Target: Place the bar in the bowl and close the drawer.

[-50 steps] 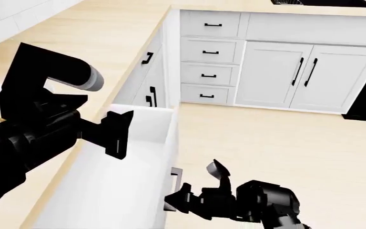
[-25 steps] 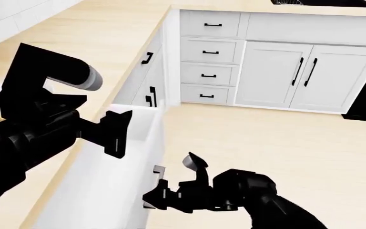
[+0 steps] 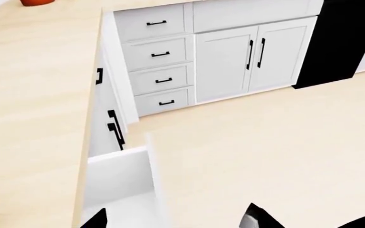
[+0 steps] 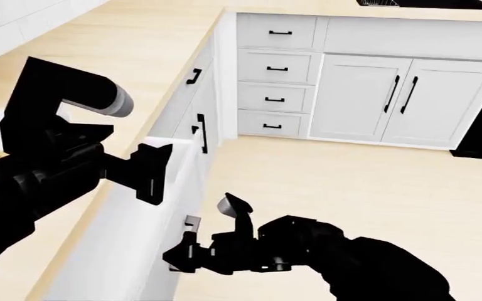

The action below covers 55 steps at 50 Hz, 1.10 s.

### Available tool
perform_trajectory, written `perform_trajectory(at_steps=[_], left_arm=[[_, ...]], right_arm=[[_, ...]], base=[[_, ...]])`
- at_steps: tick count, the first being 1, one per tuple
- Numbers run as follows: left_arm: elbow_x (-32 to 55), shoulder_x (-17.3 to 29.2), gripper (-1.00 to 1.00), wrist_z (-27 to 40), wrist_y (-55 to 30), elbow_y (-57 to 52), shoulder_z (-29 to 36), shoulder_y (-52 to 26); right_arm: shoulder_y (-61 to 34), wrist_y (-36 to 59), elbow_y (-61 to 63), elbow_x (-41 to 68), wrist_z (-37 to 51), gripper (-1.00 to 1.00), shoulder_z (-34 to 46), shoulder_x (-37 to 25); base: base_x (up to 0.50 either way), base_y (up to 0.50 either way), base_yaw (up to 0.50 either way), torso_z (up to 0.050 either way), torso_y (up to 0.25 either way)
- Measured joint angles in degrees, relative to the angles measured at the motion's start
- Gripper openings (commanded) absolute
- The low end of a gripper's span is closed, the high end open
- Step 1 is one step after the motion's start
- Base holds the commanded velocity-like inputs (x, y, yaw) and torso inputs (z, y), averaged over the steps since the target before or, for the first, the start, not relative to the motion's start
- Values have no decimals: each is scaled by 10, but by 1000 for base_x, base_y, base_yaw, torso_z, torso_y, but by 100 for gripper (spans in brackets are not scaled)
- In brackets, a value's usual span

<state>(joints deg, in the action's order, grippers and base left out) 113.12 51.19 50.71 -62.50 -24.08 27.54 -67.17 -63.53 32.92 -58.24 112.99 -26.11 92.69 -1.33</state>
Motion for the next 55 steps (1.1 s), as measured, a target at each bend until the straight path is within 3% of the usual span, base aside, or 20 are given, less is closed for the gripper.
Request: perform_trajectory(at_steps=[28,48,55], left_arm=[[-23,2,100,-25,4,11,2,10],[-20,5,100,-20,11,5,4,13],[-18,5,100,-17,13,2,7,14]], right_arm=[[-19,-13,89,67,43,100,12,2],[-26,10,44,48,35,100,5,11],[-22,6,111,39,72,100,-4,-39]], base=[[0,0,0,0,1],[0,0,0,0,1],[0,0,0,0,0]])
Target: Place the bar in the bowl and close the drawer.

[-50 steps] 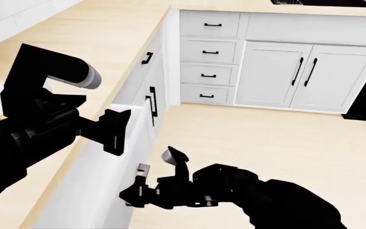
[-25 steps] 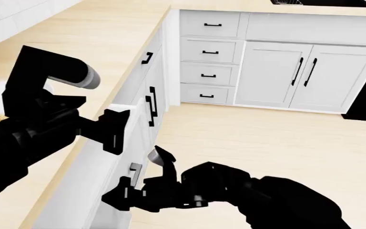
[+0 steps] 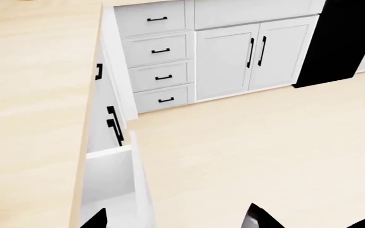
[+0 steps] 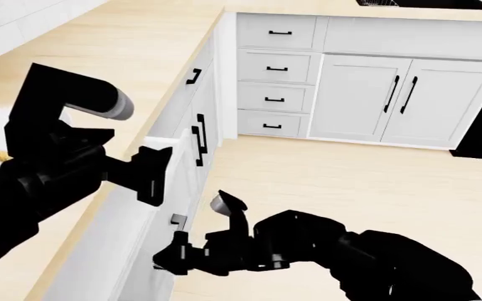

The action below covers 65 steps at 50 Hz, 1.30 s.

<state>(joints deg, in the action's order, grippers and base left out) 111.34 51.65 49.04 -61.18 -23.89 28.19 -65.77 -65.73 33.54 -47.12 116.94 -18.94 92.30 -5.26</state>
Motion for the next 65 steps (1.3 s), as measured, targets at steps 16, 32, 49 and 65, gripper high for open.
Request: perform_trajectory(at_steps=[16,32,49,65], left_arm=[[11,-6,100,16,4,-10,10,-2],[17,-24,100,37,1,-14,30,-16],[12,-58,100,66,-13,-11,64,-43],[38,-152,100,174,-45,22,156,-141]], right_arm=[[54,-75,397,-9,119,100,-52,-269],[207,-305,641,-106,125,100,-98,-525],[448,-607,532,-20,-43,100,-116,-600],[557,-635,330,147,-184,100,-143,-550]], base=[[0,0,0,0,0],[0,0,0,0,0],[0,0,0,0,0],[0,0,0,0,0]])
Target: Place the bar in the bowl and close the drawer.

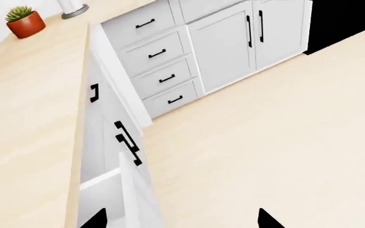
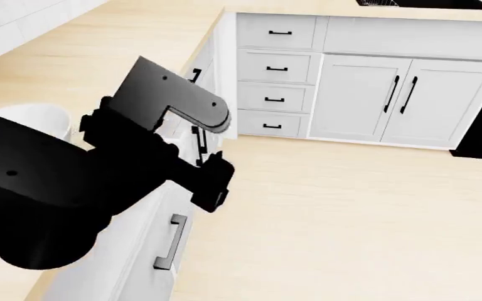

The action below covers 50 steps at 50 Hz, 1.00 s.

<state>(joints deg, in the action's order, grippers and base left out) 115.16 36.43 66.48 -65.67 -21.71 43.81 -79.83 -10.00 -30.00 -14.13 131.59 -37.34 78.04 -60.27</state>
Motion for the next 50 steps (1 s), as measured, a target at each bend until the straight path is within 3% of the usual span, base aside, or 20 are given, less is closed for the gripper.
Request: perform_trajectory(at_steps=[18,35,50], left_arm=[[-12,-145,100,90,-18,98,112,-78],[-49,-269,100,180,-1,133,226,-59],[-69,-341,100,214,98,125,383,-58]], right_arm=[[24,13,-72,61,-35,100,-17,27],[24,41,-114,86,-55,100,-29,40],[3,80,-145,93,-56,100,-32,43]], base=[[0,0,0,0,0],[0,0,0,0,0],[0,0,0,0,0]])
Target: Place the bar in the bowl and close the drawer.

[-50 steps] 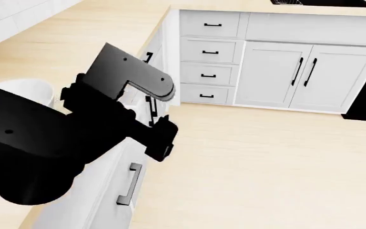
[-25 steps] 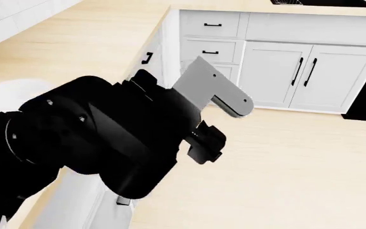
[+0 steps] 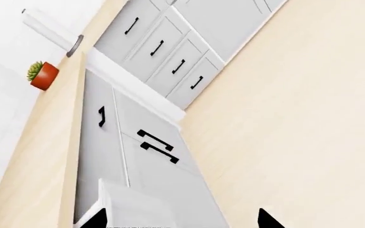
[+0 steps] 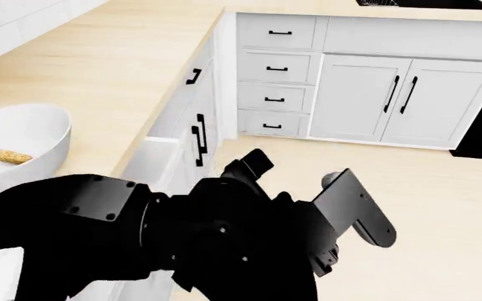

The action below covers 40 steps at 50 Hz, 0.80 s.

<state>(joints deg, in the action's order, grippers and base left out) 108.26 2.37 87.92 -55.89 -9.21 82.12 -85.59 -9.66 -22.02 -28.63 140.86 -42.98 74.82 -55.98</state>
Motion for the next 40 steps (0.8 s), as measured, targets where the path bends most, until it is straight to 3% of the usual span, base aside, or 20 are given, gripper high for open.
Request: perform_trajectory(at_steps=[14,40], left_arm=[[-55,-18,100,6,-3,34,66,44],[-172,-23,100,-2,-97,109,79,158]], right_arm=[[1,13,-14,5,-6,100,-4,2],[23,10,-9,13,-23,100,-14,-2]], base=[[0,0,0,0,0],[0,0,0,0,0]])
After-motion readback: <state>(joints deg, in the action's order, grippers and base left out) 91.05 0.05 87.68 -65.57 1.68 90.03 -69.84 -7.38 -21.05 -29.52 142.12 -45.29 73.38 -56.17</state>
